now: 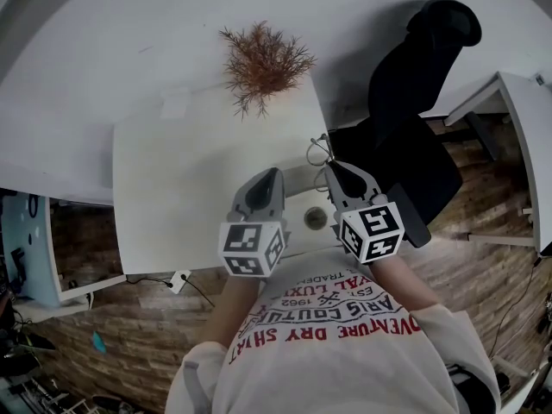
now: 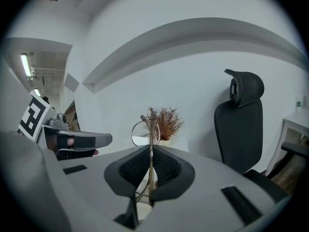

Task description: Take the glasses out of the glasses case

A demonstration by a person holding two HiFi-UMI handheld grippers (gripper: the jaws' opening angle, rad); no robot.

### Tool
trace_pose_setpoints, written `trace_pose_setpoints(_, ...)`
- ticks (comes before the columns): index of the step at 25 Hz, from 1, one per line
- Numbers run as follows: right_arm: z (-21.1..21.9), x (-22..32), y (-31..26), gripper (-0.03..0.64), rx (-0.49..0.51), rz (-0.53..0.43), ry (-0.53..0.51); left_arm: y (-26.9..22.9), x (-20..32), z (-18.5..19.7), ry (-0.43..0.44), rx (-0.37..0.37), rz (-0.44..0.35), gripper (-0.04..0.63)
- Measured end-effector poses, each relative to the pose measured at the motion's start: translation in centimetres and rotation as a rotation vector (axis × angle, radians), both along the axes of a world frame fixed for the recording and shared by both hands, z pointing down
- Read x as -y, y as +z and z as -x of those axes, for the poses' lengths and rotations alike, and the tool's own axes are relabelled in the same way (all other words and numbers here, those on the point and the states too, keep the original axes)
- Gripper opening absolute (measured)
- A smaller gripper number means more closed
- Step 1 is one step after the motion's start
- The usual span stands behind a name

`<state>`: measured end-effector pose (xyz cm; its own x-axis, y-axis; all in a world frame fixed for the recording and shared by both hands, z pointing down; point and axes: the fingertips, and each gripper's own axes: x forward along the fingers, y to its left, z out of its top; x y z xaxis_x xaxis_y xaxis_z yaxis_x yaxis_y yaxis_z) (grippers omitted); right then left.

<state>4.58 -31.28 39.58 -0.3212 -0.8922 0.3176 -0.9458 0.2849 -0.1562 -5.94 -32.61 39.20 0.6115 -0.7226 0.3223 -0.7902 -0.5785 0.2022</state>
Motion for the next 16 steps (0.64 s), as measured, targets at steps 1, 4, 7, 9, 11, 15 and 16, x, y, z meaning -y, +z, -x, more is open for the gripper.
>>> trace_pose_setpoints(1,0.0,0.1,0.0,0.026,-0.001,0.001,-0.001,0.0,0.1,0.0,0.0,-0.002,0.0,0.002)
trace_pose_setpoints(4,0.0,0.2,0.0,0.026,-0.002,0.006,-0.002,0.0,0.3,-0.1,-0.003,-0.011,0.0,0.002)
trace_pose_setpoints(7,0.0,0.4,-0.1,0.026,-0.002,0.001,-0.003,-0.1,0.5,-0.1,-0.007,-0.015,-0.002,0.002)
trace_pose_setpoints(9,0.0,0.5,-0.1,0.026,-0.002,0.002,-0.005,-0.1,0.6,0.0,-0.008,-0.012,-0.003,0.002)
trace_pose_setpoints(11,0.1,0.7,0.0,0.026,-0.002,0.006,-0.006,0.1,0.8,0.1,-0.009,-0.004,0.001,0.002)
trace_pose_setpoints(15,0.1,1.0,0.2,0.026,0.0,0.014,-0.009,0.4,1.1,0.1,-0.007,0.002,0.011,0.002)
trace_pose_setpoints(16,0.0,1.1,0.3,0.026,0.0,0.015,-0.009,0.5,1.2,0.0,-0.007,0.003,0.012,0.002)
